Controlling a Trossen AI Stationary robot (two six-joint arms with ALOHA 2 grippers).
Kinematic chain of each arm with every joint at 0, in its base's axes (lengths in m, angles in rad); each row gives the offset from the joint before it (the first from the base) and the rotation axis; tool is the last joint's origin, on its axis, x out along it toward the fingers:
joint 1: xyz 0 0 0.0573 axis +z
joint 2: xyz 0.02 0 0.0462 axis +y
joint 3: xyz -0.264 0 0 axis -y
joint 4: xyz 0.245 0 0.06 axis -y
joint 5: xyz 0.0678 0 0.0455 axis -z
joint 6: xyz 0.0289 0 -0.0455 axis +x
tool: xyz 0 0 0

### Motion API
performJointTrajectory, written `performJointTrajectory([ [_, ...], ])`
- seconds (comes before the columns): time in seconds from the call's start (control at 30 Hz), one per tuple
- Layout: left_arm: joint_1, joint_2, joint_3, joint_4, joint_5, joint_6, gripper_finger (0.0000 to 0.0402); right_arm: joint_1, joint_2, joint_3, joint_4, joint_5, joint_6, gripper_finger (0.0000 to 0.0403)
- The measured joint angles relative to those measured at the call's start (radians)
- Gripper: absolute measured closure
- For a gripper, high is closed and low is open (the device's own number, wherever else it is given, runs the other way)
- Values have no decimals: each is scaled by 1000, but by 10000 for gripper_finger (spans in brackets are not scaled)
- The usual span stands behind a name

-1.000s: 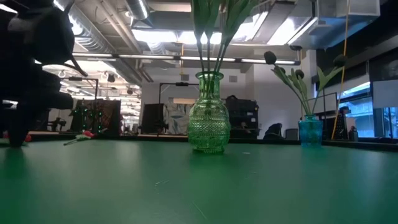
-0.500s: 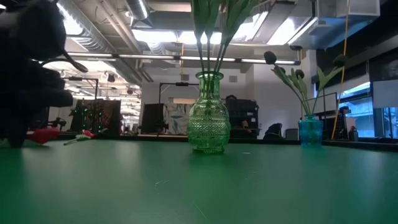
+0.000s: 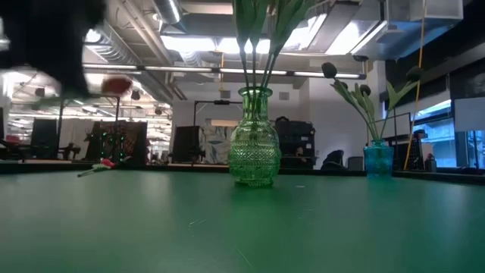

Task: Sort flowers into vase by color
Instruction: Put the bottom left red flower into the bottom left blue vase

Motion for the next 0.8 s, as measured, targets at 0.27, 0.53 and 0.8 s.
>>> performJointTrajectory([
  [0.27, -253, -1, 368, 10, -361, 348, 399, 0, 0, 0, 1, 1, 0, 159],
  [0.53, -380, -2, 509, 377, -304, 979, 399, 0, 0, 0, 0, 10, -2, 159],
  [0.8, -406, 4, 510, 813, 169, 1465, 399, 0, 0, 0, -10, 10, -2, 159],
])
